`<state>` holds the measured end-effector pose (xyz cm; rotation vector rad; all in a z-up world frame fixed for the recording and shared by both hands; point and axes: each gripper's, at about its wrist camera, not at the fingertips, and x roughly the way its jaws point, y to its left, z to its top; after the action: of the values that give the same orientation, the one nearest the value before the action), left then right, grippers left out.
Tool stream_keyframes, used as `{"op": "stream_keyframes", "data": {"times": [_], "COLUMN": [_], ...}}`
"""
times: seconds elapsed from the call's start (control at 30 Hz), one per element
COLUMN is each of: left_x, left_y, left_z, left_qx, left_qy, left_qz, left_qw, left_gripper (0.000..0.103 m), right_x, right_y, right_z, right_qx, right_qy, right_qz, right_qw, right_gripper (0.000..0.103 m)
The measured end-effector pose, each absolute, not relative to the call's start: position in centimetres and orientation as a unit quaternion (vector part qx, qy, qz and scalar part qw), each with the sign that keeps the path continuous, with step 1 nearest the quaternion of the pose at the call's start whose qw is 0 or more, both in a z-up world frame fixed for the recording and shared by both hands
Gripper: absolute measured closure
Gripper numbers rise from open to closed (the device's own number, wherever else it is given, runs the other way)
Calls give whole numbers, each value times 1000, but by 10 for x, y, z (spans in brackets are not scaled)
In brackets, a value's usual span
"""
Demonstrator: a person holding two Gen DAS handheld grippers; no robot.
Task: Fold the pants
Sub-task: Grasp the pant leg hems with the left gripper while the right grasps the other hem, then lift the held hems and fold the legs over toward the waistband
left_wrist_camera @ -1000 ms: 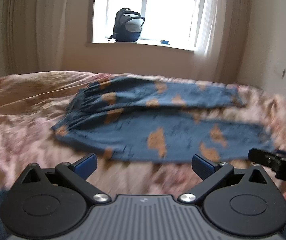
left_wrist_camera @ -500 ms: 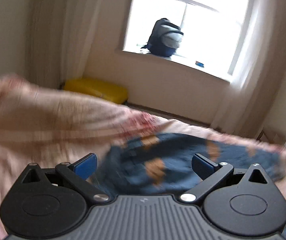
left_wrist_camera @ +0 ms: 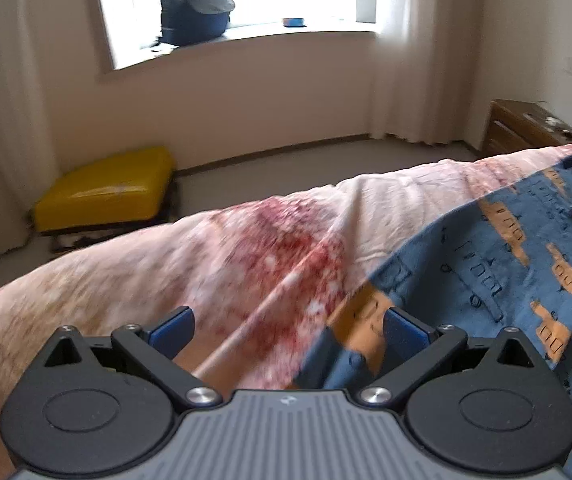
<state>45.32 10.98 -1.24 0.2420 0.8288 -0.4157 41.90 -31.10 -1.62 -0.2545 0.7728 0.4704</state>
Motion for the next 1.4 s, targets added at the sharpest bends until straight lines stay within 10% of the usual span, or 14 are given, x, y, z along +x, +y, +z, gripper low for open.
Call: {"op": "stream_keyframes", "data": {"times": [0.13, 0.3, 0.4, 0.9, 1.03, 1.1, 1.33, 1.4], "left_x": [467, 469, 472, 468, 470, 466, 433, 425], "left_y": [109, 96, 90, 86, 88, 85, 82, 83], "left_z": [-16, -26, -29, -22, -26, -25, 2, 13], "left_qx": [116, 174, 183, 199, 196, 198, 217, 217], "left_qy": [438, 448, 460, 484, 504, 502, 429, 405], "left_qz": [-229, -236, -233, -270, -263, -258, -182, -163], "left_qw": [861, 845, 837, 808, 799, 801, 858, 873], "left_gripper": [16, 66, 78, 61, 71, 101, 103, 103], "right_x": [449, 466, 474, 486, 485, 484, 462, 453], "right_y": [-298, -262, -245, -249, -252, -251, -239, -232], "right_z": [-20, -26, -32, -46, -52, -56, -53, -47], "right_qx": [-126, -190, -222, -201, -195, -186, -210, -236], "right_qy": [377, 364, 357, 392, 394, 393, 362, 346], "right_qz": [270, 315, 326, 307, 305, 308, 293, 280], "right_qw": [877, 856, 847, 843, 845, 846, 860, 864], "right_gripper": [9, 24, 34, 27, 28, 39, 98, 101]}}
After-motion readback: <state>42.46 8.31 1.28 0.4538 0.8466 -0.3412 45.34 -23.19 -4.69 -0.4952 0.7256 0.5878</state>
